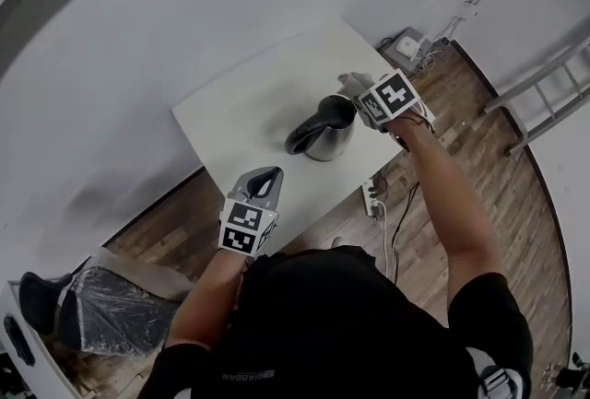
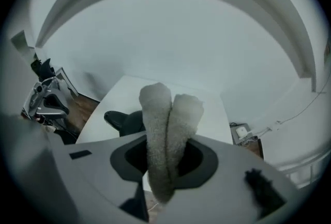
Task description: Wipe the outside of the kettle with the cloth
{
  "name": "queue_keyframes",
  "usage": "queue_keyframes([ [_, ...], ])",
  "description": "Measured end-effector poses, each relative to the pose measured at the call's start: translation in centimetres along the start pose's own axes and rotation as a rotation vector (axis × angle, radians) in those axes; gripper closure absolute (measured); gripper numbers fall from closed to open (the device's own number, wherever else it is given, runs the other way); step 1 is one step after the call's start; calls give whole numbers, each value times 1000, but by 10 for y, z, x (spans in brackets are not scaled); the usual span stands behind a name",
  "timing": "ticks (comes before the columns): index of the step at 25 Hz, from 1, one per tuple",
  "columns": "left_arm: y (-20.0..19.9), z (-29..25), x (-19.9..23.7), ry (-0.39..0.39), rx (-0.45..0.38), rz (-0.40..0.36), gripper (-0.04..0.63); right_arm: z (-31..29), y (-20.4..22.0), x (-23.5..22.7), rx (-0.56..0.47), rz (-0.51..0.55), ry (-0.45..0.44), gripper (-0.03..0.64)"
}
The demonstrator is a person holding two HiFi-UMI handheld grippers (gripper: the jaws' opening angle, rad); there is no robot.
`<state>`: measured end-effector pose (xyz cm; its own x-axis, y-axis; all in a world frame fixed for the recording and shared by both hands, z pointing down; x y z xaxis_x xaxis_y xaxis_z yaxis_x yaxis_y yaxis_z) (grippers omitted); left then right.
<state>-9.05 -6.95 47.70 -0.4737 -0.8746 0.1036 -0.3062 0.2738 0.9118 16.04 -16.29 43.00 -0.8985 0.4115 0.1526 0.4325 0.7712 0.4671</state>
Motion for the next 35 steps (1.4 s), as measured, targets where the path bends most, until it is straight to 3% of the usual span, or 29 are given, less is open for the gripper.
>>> queue_keyframes([
  [4, 2, 8, 23, 45, -26, -35, 589, -11, -11, -3, 141, -14, 74, 522],
  [8, 23, 26, 33, 96, -23, 13, 589, -10, -13, 4, 240, -52, 103, 522],
  [15, 39, 47, 39, 122, -38, 65, 589, -1, -33, 47, 211, 16, 99, 522],
  [19, 40, 56, 47, 108, -48, 79, 589, 8, -43, 76, 96, -63, 12, 522],
  [22, 44, 60, 44, 106, -59, 103, 589, 8, -40, 104, -58, -283, -146, 522],
  [24, 46, 63, 43, 108, -61, 109, 589, 1, -40, 116, -127, -399, -207, 522],
  [27, 51, 71, 44, 106, -52, 122, 589, -6, -35, 124, -243, -595, -236, 522],
  [31, 54, 75, 49, 85, -55, 126, 589, -16, -26, 138, -522, -867, -278, 521],
  [35, 51, 73, 54, 61, -69, 129, 589, -31, -19, 163, -672, -913, -299, 522],
])
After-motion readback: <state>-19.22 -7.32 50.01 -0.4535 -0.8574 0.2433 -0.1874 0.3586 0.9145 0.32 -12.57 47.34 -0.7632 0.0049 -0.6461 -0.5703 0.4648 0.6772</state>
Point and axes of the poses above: the fingertips, and each gripper's own axes: z backward along the fingers, x to its left, y out of its underside, the point moved 3 cm from there along z, backward along the fingers
